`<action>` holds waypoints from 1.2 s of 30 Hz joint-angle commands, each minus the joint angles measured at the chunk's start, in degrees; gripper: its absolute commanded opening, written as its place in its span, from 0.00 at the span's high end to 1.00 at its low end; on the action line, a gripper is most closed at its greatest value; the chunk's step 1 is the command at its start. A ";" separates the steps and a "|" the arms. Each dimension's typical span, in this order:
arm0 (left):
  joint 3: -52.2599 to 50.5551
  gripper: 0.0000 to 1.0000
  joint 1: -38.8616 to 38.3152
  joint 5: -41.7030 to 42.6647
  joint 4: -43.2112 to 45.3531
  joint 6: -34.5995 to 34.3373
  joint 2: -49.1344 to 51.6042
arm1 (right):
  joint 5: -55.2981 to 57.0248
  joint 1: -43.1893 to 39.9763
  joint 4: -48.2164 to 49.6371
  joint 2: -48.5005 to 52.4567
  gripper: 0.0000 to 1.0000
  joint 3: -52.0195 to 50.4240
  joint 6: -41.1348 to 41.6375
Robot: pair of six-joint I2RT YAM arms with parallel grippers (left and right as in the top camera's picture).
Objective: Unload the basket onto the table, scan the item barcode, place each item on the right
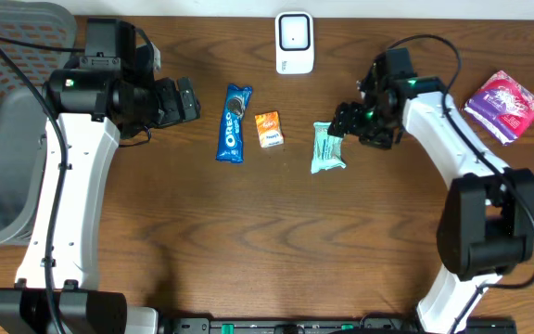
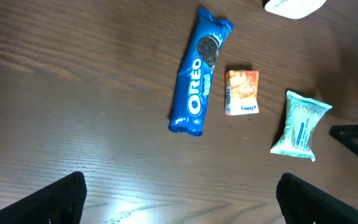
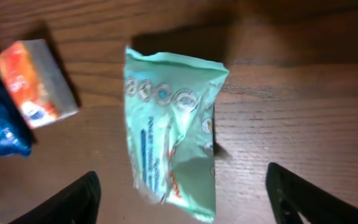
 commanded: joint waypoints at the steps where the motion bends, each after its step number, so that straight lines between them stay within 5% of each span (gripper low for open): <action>1: -0.15 0.02 0.11 -0.57 0.00 0.72 0.13 | 1.51 0.35 0.26 3.43 0.21 0.26 1.70; 6: -0.15 0.02 0.11 -0.57 0.00 0.72 0.13 | 1.09 0.52 0.46 7.85 0.23 0.24 1.40; 11: -0.15 0.02 0.11 -0.57 0.00 0.72 0.13 | 1.11 0.76 0.39 11.04 0.38 0.24 0.81; 15: -0.15 0.02 0.11 -0.57 0.00 0.72 0.13 | 1.07 0.76 0.17 11.10 0.72 0.26 0.81; 20: -0.15 0.02 0.11 -0.57 0.00 0.72 0.13 | -0.68 0.76 -0.42 11.08 0.99 0.31 0.81; 29: -0.15 0.02 0.11 -0.57 0.00 0.72 0.13 | -14.32 0.44 0.57 10.99 0.99 8.52 0.81; 36: -0.15 0.02 0.11 -0.57 0.00 0.72 0.13 | -19.52 0.98 12.52 10.99 0.99 15.87 7.87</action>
